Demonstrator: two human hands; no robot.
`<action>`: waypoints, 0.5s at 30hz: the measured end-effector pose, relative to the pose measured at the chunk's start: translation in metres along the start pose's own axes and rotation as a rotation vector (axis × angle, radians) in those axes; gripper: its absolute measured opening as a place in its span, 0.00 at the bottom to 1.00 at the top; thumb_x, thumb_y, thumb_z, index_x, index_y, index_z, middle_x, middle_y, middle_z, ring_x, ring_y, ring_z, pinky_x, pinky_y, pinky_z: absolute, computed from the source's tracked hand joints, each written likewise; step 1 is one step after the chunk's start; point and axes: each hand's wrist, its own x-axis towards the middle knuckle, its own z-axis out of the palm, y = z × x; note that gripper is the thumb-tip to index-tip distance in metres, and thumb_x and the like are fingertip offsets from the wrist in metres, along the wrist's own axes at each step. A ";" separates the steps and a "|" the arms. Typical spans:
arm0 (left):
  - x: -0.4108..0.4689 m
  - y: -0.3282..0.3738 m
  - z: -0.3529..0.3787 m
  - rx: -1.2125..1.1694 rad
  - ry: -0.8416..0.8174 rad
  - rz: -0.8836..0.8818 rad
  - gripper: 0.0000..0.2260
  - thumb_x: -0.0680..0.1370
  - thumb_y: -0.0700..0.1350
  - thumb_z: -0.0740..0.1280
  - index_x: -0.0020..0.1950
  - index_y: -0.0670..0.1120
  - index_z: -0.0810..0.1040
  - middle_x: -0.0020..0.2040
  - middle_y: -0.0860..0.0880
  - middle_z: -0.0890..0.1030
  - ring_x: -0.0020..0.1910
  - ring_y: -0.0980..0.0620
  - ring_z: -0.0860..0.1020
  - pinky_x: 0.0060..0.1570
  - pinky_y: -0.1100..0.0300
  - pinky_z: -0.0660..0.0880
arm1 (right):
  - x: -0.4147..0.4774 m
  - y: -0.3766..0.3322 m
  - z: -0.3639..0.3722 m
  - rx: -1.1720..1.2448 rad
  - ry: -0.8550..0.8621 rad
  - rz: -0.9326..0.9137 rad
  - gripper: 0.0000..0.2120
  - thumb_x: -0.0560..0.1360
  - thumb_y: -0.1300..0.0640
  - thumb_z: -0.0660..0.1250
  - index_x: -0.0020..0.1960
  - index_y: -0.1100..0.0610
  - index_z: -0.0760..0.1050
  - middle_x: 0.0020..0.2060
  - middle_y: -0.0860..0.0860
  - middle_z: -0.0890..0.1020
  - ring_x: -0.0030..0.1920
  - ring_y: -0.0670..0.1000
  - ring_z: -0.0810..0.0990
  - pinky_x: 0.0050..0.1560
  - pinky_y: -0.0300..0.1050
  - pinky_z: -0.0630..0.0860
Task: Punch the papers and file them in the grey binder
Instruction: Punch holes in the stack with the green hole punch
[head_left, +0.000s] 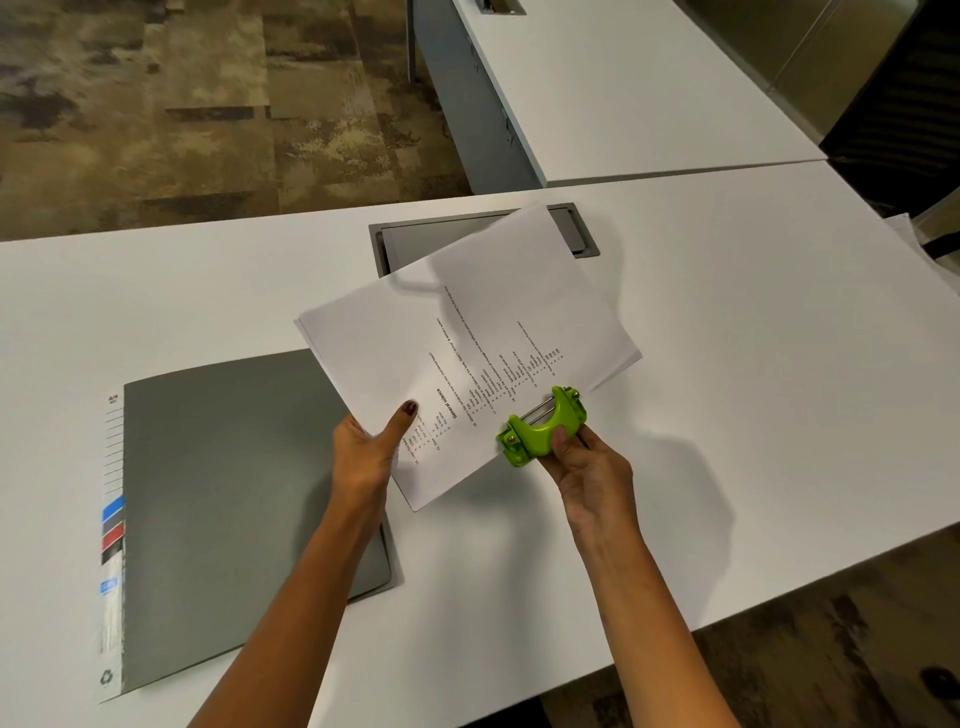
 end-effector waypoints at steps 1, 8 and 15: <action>0.000 0.000 0.000 0.003 0.002 0.001 0.14 0.75 0.38 0.68 0.61 0.40 0.77 0.52 0.53 0.84 0.52 0.52 0.82 0.53 0.61 0.78 | -0.001 0.000 0.001 0.001 0.010 0.001 0.27 0.64 0.67 0.69 0.63 0.67 0.73 0.54 0.58 0.82 0.57 0.61 0.80 0.55 0.56 0.78; 0.000 -0.002 -0.001 -0.004 0.010 -0.011 0.10 0.75 0.38 0.68 0.55 0.46 0.79 0.48 0.55 0.85 0.49 0.53 0.83 0.48 0.62 0.79 | -0.001 -0.002 0.004 -0.030 0.061 0.030 0.19 0.72 0.75 0.62 0.62 0.69 0.73 0.51 0.58 0.82 0.52 0.59 0.82 0.52 0.54 0.79; -0.001 -0.007 0.000 -0.026 0.027 -0.032 0.09 0.75 0.36 0.69 0.53 0.46 0.80 0.47 0.54 0.85 0.48 0.52 0.83 0.48 0.60 0.80 | 0.000 -0.001 0.005 -0.022 0.116 0.059 0.18 0.71 0.79 0.60 0.59 0.69 0.74 0.44 0.56 0.83 0.42 0.53 0.84 0.50 0.51 0.80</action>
